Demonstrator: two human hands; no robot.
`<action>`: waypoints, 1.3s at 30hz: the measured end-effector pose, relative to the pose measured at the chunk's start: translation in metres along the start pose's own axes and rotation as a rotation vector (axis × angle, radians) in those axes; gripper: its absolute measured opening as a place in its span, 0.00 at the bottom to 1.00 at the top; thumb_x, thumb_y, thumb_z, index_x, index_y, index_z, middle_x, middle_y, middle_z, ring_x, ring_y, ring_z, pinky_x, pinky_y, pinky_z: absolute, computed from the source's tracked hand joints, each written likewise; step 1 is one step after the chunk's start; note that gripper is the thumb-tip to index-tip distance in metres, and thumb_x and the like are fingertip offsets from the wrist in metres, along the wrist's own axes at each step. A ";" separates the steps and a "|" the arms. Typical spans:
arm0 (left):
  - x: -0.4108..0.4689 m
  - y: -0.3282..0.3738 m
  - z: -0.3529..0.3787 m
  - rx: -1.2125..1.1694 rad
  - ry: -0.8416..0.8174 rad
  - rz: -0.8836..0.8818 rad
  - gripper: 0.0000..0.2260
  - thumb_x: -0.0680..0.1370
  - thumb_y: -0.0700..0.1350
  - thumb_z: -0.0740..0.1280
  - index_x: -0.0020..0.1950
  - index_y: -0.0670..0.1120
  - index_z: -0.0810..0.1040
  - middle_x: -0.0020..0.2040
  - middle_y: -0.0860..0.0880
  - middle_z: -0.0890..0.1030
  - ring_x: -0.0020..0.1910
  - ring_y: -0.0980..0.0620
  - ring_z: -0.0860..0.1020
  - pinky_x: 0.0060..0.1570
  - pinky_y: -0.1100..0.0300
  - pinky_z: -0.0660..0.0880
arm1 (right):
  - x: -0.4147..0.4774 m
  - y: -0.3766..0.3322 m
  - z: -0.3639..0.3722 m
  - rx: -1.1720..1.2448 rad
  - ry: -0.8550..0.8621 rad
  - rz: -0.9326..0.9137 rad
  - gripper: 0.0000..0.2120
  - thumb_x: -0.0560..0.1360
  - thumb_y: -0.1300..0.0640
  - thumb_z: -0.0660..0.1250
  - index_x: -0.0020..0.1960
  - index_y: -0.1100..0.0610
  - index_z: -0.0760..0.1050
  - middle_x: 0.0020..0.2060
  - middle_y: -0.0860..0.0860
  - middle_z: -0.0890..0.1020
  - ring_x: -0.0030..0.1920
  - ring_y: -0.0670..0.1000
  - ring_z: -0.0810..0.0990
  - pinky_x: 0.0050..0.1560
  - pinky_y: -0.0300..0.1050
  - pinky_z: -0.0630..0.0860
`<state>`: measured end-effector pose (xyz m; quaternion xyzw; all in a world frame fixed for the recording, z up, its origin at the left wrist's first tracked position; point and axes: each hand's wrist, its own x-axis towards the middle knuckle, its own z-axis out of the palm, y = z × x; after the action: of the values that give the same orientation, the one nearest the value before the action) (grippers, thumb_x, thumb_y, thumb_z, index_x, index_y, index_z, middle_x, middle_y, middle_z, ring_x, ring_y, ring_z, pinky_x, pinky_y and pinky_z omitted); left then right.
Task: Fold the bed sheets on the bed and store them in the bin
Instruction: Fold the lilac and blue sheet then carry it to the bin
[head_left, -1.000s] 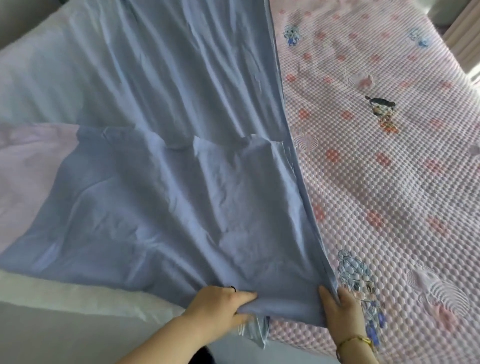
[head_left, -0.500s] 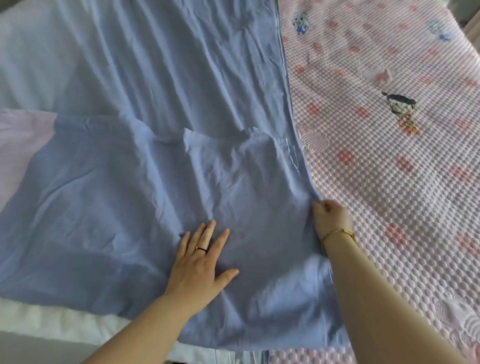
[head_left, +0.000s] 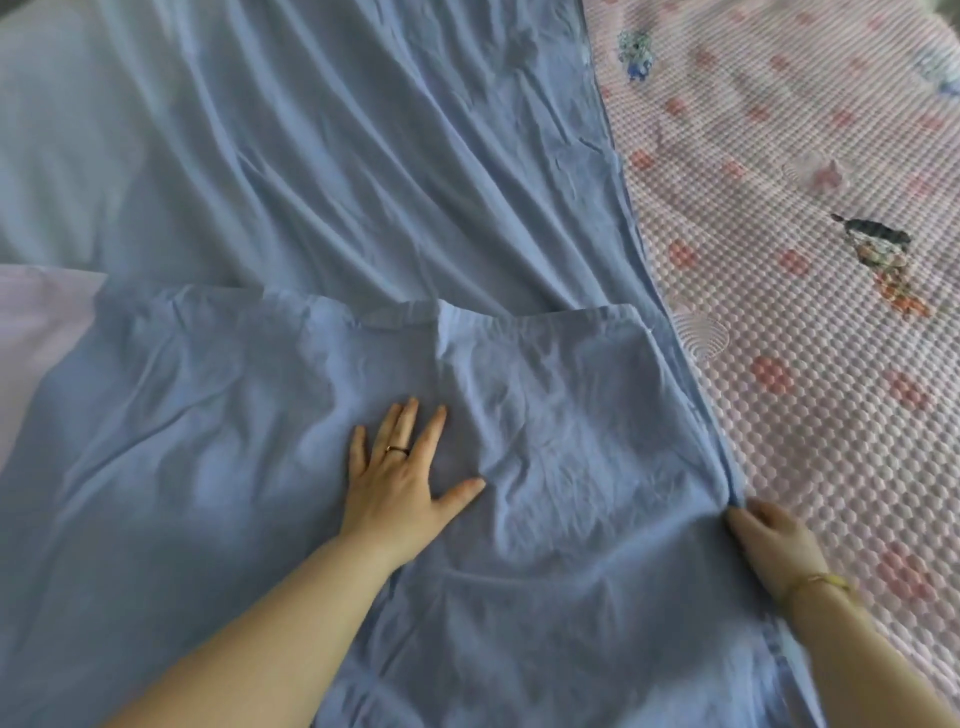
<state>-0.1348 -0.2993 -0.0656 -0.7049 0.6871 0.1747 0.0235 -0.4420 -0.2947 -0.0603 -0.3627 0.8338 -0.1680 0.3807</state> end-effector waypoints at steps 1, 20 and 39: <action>0.016 -0.013 0.001 -0.025 -0.063 -0.068 0.49 0.57 0.76 0.35 0.75 0.56 0.40 0.76 0.50 0.39 0.75 0.54 0.38 0.70 0.47 0.36 | 0.018 -0.008 0.013 0.073 -0.089 0.101 0.17 0.76 0.55 0.64 0.56 0.68 0.76 0.35 0.58 0.79 0.36 0.58 0.77 0.35 0.43 0.71; 0.103 -0.012 0.021 -0.025 0.278 -0.265 0.38 0.70 0.74 0.40 0.71 0.52 0.59 0.67 0.41 0.72 0.67 0.47 0.61 0.64 0.44 0.44 | 0.191 -0.209 0.061 -0.045 0.263 -0.417 0.17 0.75 0.52 0.58 0.55 0.63 0.73 0.41 0.59 0.74 0.53 0.63 0.74 0.51 0.53 0.68; 0.089 -0.010 -0.006 0.007 -0.020 -0.247 0.38 0.71 0.71 0.48 0.74 0.58 0.35 0.75 0.50 0.33 0.73 0.52 0.33 0.66 0.41 0.29 | 0.084 -0.171 0.052 -1.042 -0.215 -0.689 0.13 0.75 0.40 0.59 0.46 0.50 0.67 0.46 0.50 0.78 0.54 0.54 0.76 0.53 0.43 0.65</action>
<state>-0.1246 -0.3863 -0.0868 -0.7823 0.5953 0.1754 0.0542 -0.3590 -0.4732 -0.0420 -0.7629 0.5987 0.1844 0.1598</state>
